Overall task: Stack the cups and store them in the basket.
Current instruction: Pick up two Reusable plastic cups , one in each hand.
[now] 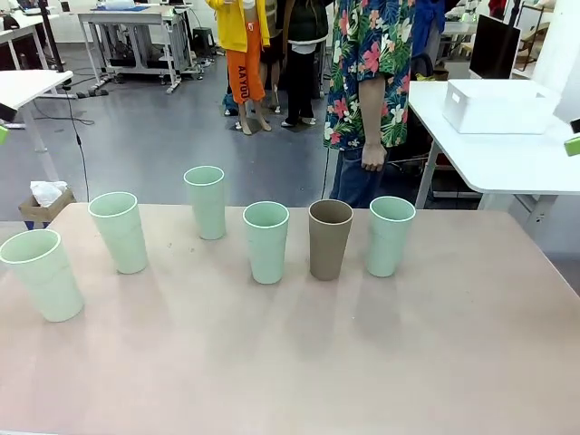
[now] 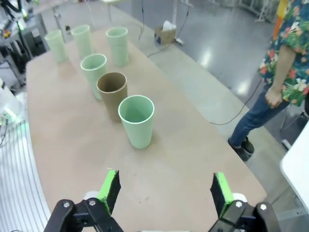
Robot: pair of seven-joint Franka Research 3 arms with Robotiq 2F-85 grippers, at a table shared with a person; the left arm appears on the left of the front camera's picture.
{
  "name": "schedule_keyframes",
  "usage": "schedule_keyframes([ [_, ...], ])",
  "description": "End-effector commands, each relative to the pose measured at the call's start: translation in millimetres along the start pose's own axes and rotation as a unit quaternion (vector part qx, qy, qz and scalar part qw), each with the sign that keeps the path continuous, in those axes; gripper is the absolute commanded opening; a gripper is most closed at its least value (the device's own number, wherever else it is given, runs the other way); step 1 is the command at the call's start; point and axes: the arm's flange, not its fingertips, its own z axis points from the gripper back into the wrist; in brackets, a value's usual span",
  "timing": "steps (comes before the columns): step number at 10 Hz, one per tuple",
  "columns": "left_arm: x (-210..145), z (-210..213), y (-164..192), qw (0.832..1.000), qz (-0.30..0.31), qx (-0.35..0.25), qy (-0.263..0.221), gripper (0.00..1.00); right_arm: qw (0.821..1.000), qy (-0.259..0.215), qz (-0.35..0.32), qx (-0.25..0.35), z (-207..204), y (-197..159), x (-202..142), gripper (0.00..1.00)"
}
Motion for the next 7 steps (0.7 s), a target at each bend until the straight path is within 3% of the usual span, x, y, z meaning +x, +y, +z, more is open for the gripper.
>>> schedule_keyframes([
  [1,-10,-4,14,0.999,-0.014,-0.021,-0.027,1.00,0.999,-0.025,0.012,0.016,-2,-11,-8,1.00],
  [7,-12,-16,11,1.000,-0.013,-0.021,-0.018,1.00,0.999,-0.032,-0.006,0.017,4,-10,-17,1.00],
])
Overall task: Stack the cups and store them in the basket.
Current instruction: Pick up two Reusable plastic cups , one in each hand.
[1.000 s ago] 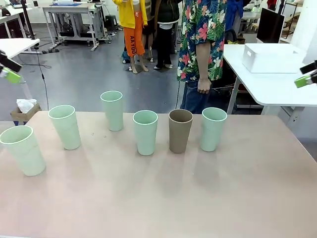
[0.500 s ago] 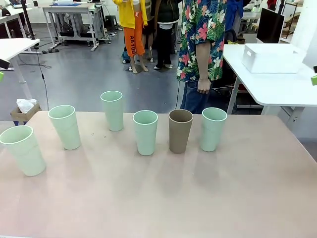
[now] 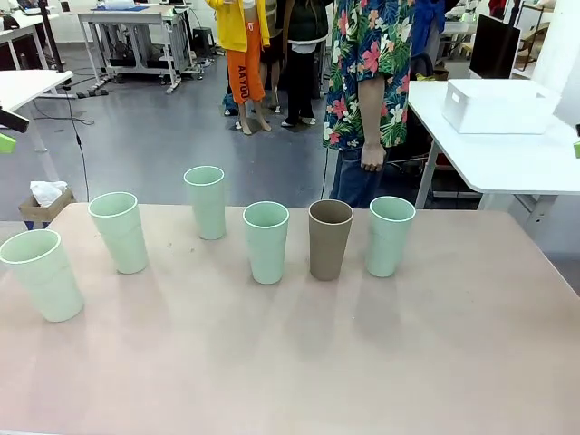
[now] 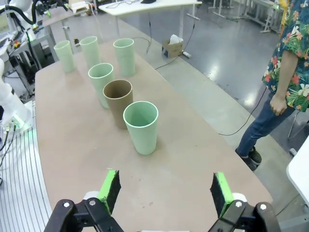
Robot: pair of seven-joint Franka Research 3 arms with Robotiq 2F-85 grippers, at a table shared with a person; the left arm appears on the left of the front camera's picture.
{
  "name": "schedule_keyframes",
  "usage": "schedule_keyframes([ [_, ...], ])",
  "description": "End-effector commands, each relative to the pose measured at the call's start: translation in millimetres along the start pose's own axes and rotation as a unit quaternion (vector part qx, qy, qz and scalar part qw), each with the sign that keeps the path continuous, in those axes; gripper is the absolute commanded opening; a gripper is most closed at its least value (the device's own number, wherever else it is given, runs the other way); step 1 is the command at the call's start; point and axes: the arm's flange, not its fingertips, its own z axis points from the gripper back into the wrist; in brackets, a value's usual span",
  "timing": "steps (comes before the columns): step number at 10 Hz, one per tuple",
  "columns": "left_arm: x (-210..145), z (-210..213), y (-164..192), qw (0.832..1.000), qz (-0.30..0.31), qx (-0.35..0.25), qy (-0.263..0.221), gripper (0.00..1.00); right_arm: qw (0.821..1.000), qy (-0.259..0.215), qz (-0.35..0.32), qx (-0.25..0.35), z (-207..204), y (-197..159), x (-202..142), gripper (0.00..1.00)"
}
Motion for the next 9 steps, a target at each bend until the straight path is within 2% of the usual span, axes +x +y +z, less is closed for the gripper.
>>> schedule_keyframes([
  [1,-2.3,0.2,1.0,1.000,0.000,-0.003,-0.004,1.00,1.000,-0.003,0.006,-0.005,-0.2,0.2,1.5,1.00],
  [9,-2.3,0.2,1.0,1.000,0.000,-0.003,-0.004,1.00,1.000,-0.003,0.006,-0.005,-0.2,0.2,1.5,1.00],
])
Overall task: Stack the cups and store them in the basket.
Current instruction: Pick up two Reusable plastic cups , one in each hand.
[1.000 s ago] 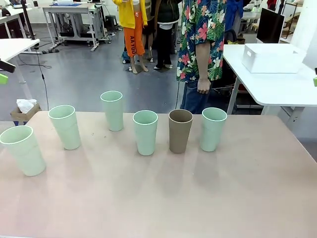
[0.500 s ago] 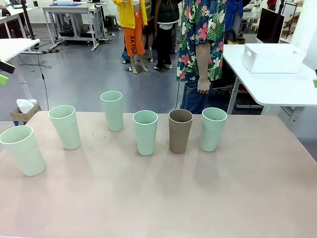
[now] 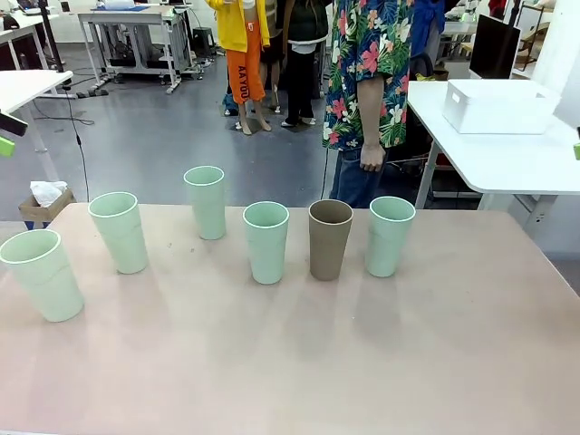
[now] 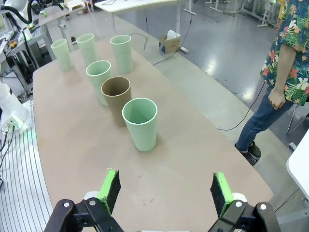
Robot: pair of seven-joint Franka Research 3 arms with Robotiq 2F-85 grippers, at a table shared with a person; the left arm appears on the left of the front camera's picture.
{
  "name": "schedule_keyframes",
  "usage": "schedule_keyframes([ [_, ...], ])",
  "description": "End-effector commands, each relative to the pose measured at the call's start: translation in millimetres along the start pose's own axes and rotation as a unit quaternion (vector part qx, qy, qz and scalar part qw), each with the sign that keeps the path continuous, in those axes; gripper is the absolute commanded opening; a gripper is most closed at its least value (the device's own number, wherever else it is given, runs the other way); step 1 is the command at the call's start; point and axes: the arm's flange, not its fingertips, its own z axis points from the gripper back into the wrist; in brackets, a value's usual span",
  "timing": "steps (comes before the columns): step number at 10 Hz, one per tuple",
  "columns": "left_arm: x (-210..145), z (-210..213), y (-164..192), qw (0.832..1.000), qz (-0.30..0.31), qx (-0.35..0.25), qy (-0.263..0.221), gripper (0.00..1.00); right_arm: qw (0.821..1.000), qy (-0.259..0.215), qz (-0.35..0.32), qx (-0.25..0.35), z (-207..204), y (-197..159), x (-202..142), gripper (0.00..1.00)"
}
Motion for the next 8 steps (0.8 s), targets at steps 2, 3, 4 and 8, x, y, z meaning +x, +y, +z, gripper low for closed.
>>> schedule_keyframes([
  [2,1.4,0.5,0.8,1.000,-0.007,-0.001,-0.012,1.00,1.000,-0.014,0.014,0.002,-0.8,-3.0,0.3,1.00],
  [3,1.4,0.5,0.8,1.000,-0.007,-0.001,-0.012,1.00,1.000,-0.014,0.014,0.002,-0.8,-3.0,0.3,1.00],
  [4,1.4,0.5,0.8,1.000,-0.007,-0.001,-0.012,1.00,1.000,-0.014,0.014,0.002,-0.8,-3.0,0.3,1.00],
  [8,1.4,0.5,0.8,1.000,-0.007,-0.001,-0.012,1.00,1.000,-0.014,0.014,0.002,-0.8,-3.0,0.3,1.00],
])
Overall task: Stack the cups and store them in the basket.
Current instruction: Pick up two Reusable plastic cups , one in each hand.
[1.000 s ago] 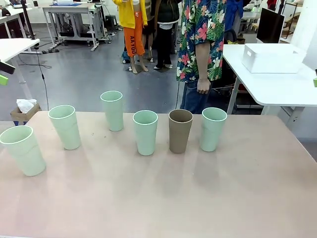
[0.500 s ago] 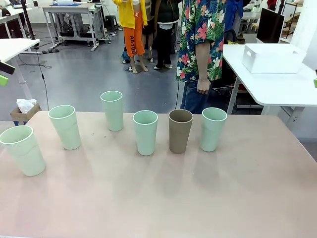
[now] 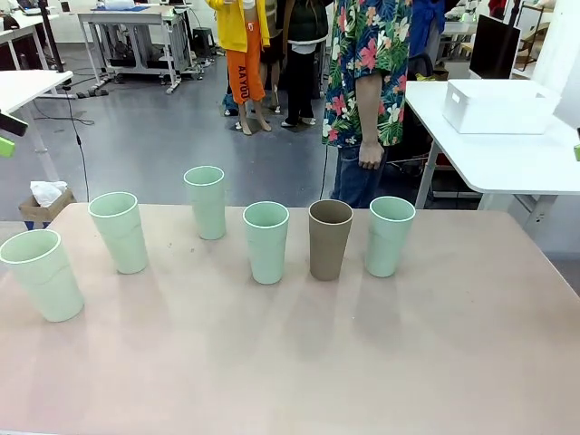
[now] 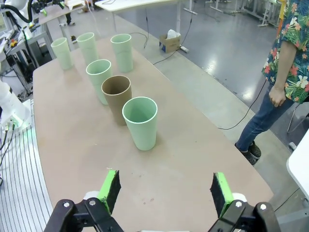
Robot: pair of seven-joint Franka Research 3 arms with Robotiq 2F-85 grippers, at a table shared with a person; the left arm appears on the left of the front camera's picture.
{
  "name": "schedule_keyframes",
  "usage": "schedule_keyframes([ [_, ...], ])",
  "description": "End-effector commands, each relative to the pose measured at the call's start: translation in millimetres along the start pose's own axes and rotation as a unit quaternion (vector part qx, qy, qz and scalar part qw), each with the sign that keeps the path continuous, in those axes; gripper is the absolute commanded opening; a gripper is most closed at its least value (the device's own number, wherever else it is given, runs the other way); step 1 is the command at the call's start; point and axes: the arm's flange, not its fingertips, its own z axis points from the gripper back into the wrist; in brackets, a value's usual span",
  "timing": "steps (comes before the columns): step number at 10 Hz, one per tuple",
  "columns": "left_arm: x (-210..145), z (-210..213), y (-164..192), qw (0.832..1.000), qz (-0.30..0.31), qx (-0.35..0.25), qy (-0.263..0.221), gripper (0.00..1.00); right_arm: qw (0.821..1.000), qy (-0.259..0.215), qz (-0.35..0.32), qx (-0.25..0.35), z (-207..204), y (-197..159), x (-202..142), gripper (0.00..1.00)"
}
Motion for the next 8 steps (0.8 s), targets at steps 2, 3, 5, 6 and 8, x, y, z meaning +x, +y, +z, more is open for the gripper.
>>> schedule_keyframes([
  [2,1.3,0.4,0.8,1.000,-0.007,-0.001,-0.012,1.00,1.000,-0.016,0.012,0.002,-0.7,-3.0,1.1,1.00],
  [3,1.3,0.4,0.8,1.000,-0.007,-0.001,-0.012,1.00,1.000,-0.016,0.012,0.002,-0.7,-3.0,1.1,1.00],
  [5,1.3,0.4,0.8,1.000,-0.007,-0.001,-0.012,1.00,1.000,-0.016,0.012,0.002,-0.7,-3.0,1.1,1.00],
  [6,1.3,0.4,0.8,1.000,-0.007,-0.001,-0.012,1.00,1.000,-0.016,0.012,0.002,-0.7,-3.0,1.1,1.00],
  [8,1.3,0.4,0.8,1.000,-0.007,-0.001,-0.012,1.00,1.000,-0.016,0.012,0.002,-0.7,-3.0,1.1,1.00],
])
